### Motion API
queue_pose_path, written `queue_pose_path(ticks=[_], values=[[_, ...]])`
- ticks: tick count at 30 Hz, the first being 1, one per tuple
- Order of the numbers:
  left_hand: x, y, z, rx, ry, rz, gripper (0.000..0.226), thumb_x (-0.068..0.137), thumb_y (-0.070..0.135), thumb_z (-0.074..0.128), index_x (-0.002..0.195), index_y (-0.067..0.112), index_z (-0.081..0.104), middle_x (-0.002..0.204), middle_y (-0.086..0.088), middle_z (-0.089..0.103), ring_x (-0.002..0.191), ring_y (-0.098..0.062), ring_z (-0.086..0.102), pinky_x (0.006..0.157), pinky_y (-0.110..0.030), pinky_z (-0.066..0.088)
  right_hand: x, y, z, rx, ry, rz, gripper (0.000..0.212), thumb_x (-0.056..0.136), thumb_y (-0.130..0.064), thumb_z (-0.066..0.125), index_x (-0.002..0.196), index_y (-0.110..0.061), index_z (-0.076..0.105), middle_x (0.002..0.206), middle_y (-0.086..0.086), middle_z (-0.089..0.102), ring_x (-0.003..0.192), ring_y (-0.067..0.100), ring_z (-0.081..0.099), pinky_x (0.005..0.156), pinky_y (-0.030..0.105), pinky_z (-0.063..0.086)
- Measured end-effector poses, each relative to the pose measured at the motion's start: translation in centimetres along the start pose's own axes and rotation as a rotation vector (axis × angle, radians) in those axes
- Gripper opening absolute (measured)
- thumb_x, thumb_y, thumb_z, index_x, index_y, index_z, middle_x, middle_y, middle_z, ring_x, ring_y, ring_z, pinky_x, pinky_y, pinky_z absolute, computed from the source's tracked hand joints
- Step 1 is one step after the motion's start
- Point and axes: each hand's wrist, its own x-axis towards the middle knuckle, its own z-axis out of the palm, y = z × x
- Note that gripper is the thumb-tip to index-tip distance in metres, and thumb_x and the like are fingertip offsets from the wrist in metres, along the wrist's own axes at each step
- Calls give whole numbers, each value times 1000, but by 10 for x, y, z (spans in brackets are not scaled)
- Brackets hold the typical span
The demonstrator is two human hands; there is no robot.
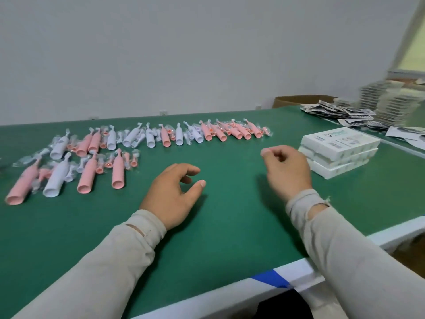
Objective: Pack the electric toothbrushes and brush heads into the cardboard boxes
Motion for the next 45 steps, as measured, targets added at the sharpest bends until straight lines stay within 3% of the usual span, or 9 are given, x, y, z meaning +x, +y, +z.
queue_pose_path(ticks=[7, 18, 24, 27, 30, 35, 39, 42, 45], values=[[-42, -10, -78, 326, 89, -189, 11, 91, 36, 63, 102, 36, 61, 102, 19, 59, 84, -4, 60, 86, -34, 52, -57, -77, 148, 60, -664, -181, 11, 90, -22, 66, 80, -21, 69, 75, -10, 66, 72, 9, 60, 72, 23, 46], [-99, -55, -238, 917, 371, -583, 37, 95, 35, 58, 127, 17, 62, 130, -3, 58, 120, -27, 52, 97, -42, 46, -86, -63, 176, 77, -786, -396, 16, 89, -26, 69, 74, -31, 69, 79, -14, 71, 79, 9, 65, 80, 31, 51], [-96, -87, -274, 1208, -38, -965, 67, 93, 64, 45, 144, 19, 43, 157, -5, 32, 141, -35, 31, 109, -51, 39, -86, -65, 169, 110, -782, -383, 19, 91, -23, 67, 74, -32, 68, 75, -16, 69, 75, 6, 63, 69, 22, 46], [-95, -96, -275, 1160, -89, -997, 71, 88, 73, 45, 139, 24, 47, 146, -9, 47, 132, -32, 42, 104, -48, 43, -87, -63, 168, 115, -782, -375, 19, 91, -24, 68, 74, -31, 69, 72, -15, 68, 72, 6, 63, 66, 20, 45], [-94, -98, -276, 1105, 213, -822, 52, 87, 62, 53, 120, 22, 60, 114, -8, 65, 100, -29, 56, 86, -41, 52, -86, -63, 168, 127, -764, -357, 18, 91, -24, 68, 74, -31, 69, 68, -16, 67, 70, 5, 62, 65, 20, 44], [-83, -98, -268, 1187, 204, -892, 60, 89, 67, 46, 124, 20, 56, 120, -10, 61, 108, -33, 57, 88, -41, 48, -87, -62, 172, 120, -772, -336, 16, 91, -26, 68, 75, -28, 70, 63, -16, 65, 66, 7, 59, 67, 24, 48], [-72, -95, -258, 908, 208, -1120, 55, 80, 62, 66, 109, 22, 40, 95, -2, 61, 87, -28, 63, 71, -34, 49, -85, -61, 173, 125, -775, -332, 17, 91, -26, 68, 74, -26, 70, 61, -18, 64, 64, 8, 57, 68, 25, 49], [-69, -81, -261, 833, 336, -1060, 50, 83, 45, 67, 116, 17, 43, 94, -5, 60, 82, -30, 64, 76, -39, 55, -86, -62, 172, 148, -765, -322, 17, 91, -25, 68, 74, -25, 70, 60, -13, 61, 61, 8, 55, 67, 25, 49], [-60, -53, -256, 161, 647, -837, 42, 85, 42, 68, 113, 15, 53, 97, -7, 60, 77, -28, 64, 67, -35, 55, -88, -67, 171, 209, -735, -324, 18, 91, -24, 68, 73, -23, 70, 60, -12, 58, 56, 3, 48, 62, 21, 47]])
